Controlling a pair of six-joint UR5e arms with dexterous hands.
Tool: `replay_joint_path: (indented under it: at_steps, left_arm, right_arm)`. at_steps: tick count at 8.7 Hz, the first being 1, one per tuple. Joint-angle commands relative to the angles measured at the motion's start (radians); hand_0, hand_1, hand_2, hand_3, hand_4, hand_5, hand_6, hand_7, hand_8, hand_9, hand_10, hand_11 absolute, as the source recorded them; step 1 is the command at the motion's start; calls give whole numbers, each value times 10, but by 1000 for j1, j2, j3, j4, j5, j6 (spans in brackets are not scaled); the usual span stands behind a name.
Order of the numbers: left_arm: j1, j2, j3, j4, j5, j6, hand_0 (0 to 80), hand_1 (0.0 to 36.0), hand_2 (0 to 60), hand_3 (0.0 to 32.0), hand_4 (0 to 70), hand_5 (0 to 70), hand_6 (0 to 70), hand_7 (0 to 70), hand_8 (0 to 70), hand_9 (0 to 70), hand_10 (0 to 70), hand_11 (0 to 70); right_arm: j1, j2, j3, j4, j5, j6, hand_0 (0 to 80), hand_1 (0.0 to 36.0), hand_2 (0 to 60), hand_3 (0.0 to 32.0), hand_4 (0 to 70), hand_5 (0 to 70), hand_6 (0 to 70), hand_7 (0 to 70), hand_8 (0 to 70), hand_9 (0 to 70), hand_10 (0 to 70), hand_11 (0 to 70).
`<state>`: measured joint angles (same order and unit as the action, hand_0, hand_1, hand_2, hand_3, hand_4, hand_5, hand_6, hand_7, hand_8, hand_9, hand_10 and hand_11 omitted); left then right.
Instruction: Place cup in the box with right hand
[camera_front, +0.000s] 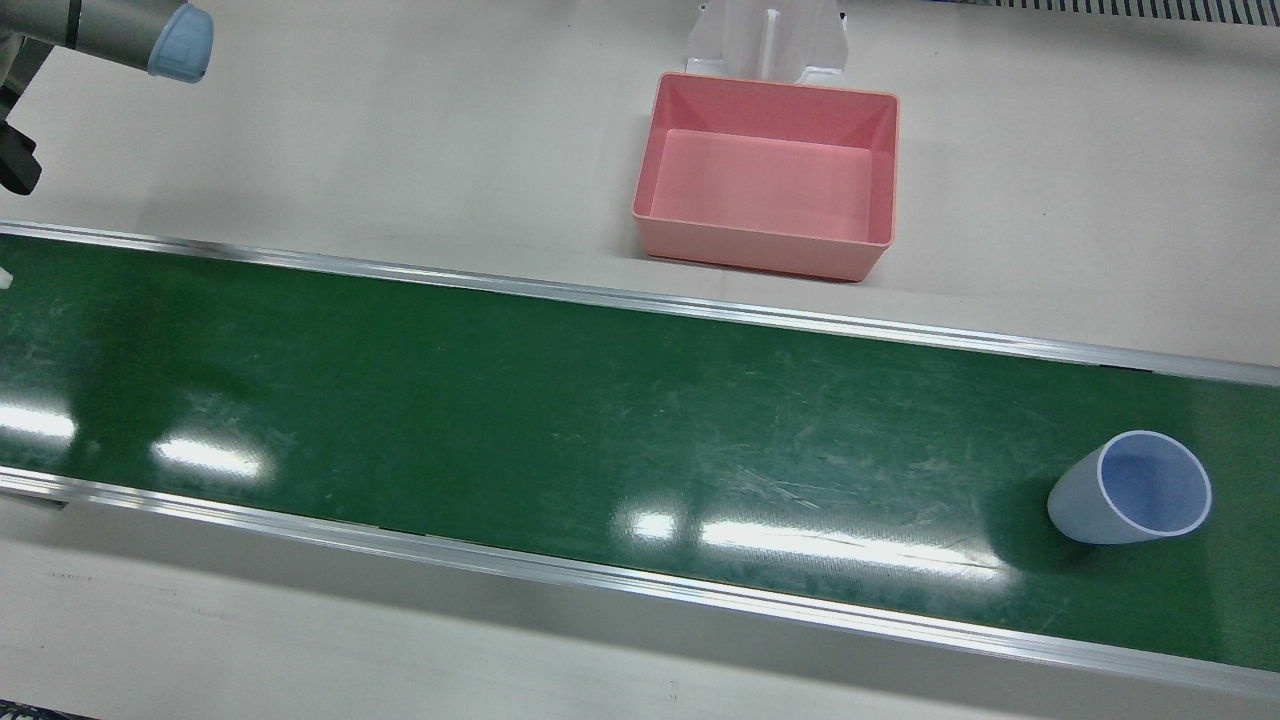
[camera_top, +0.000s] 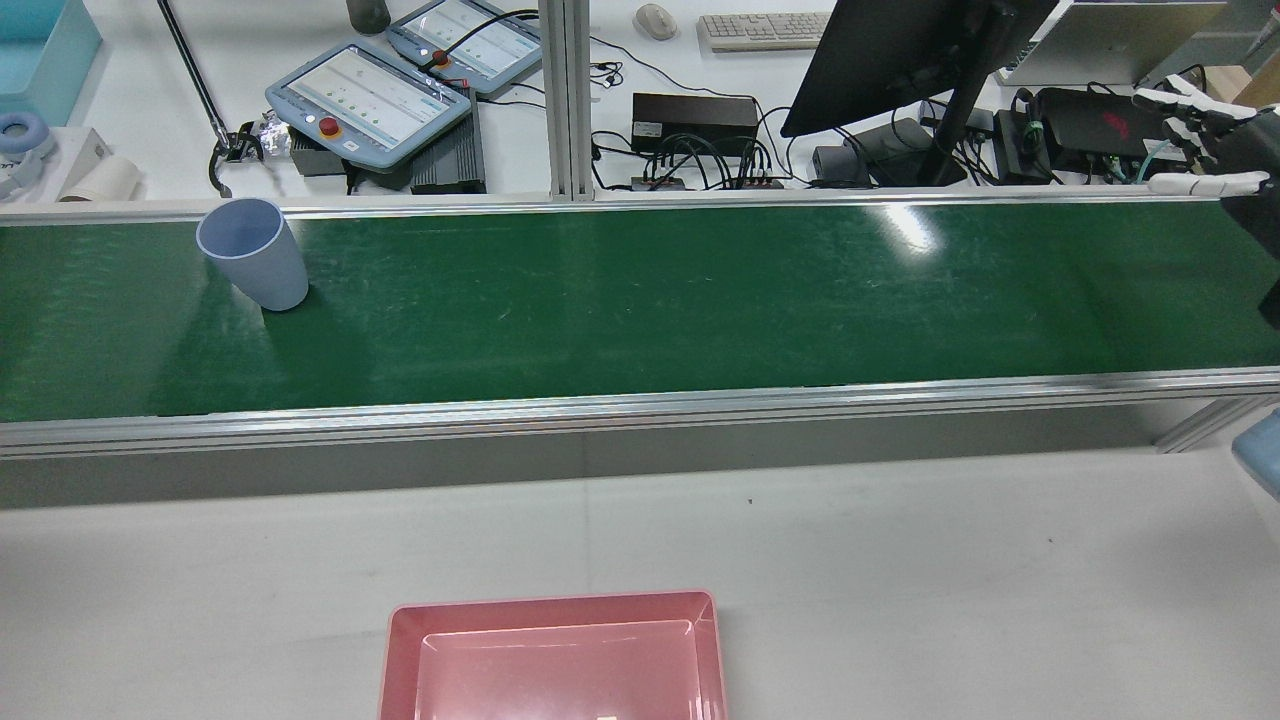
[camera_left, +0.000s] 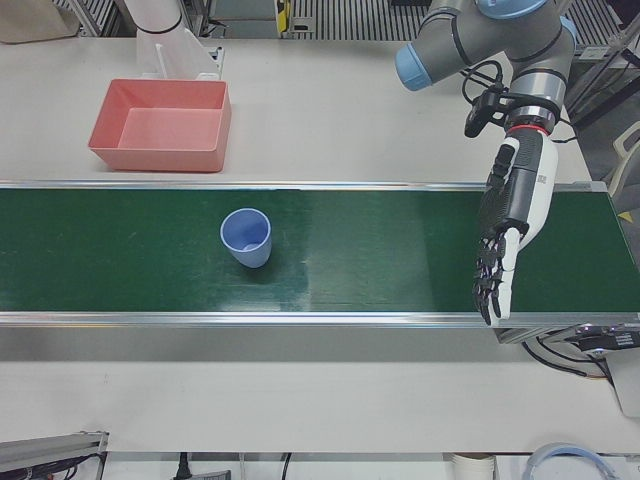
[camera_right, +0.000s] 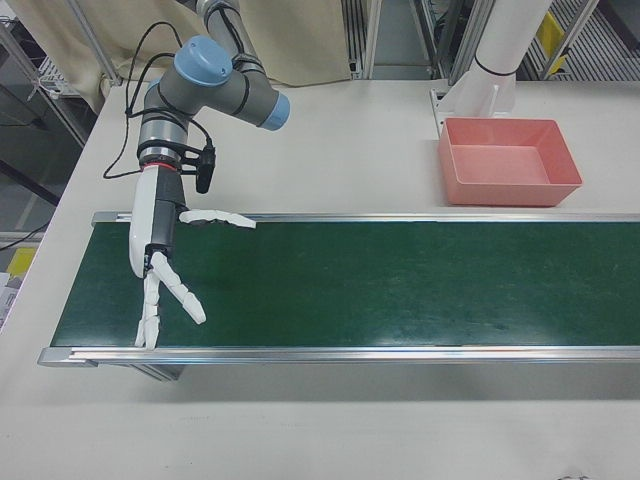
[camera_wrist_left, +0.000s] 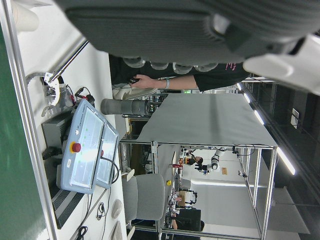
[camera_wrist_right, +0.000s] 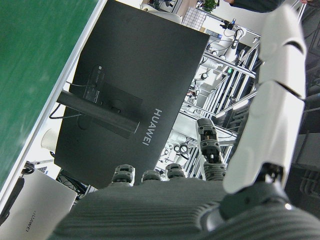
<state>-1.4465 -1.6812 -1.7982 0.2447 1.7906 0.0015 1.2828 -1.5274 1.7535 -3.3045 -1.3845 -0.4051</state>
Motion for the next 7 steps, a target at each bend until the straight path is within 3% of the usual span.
replay_joint_path:
  at_steps: [1, 2, 3, 4, 5, 6, 7]
  left_arm:
    - [0, 0, -3, 1, 1, 0, 0, 0, 0, 0, 0, 0, 0, 0, 0, 0, 0, 0]
    - [0, 0, -3, 1, 0, 0, 0, 0, 0, 0, 0, 0, 0, 0, 0, 0, 0, 0]
    - [0, 0, -3, 1, 1, 0, 0, 0, 0, 0, 0, 0, 0, 0, 0, 0, 0, 0]
    - [0, 0, -3, 1, 1, 0, 0, 0, 0, 0, 0, 0, 0, 0, 0, 0, 0, 0]
    - [0, 0, -3, 1, 1, 0, 0, 0, 0, 0, 0, 0, 0, 0, 0, 0, 0, 0]
    - [0, 0, -3, 1, 0, 0, 0, 0, 0, 0, 0, 0, 0, 0, 0, 0, 0, 0]
    - [0, 0, -3, 1, 1, 0, 0, 0, 0, 0, 0, 0, 0, 0, 0, 0, 0, 0]
  right_arm:
    - [-16, 10, 1, 0, 1, -17, 500, 150, 74, 6, 53, 54, 27, 71, 0, 2, 33, 70]
    - [-28, 10, 1, 0, 4, -18, 507, 144, 37, 6, 60, 56, 26, 69, 0, 1, 34, 71]
    - [-31, 10, 1, 0, 4, -27, 507, 156, 71, 0, 58, 56, 27, 68, 0, 1, 34, 72]
    - [-39, 12, 1, 0, 4, -28, 515, 151, 35, 0, 73, 57, 29, 68, 0, 1, 36, 74]
    - [-42, 22, 1, 0, 4, -34, 525, 161, 35, 0, 85, 60, 32, 73, 0, 5, 38, 77]
    - [-48, 24, 3, 0, 4, -40, 511, 175, 113, 0, 69, 59, 32, 76, 0, 5, 36, 75]
    - [-57, 24, 1, 0, 4, -41, 507, 157, 77, 0, 78, 56, 31, 80, 0, 8, 36, 73]
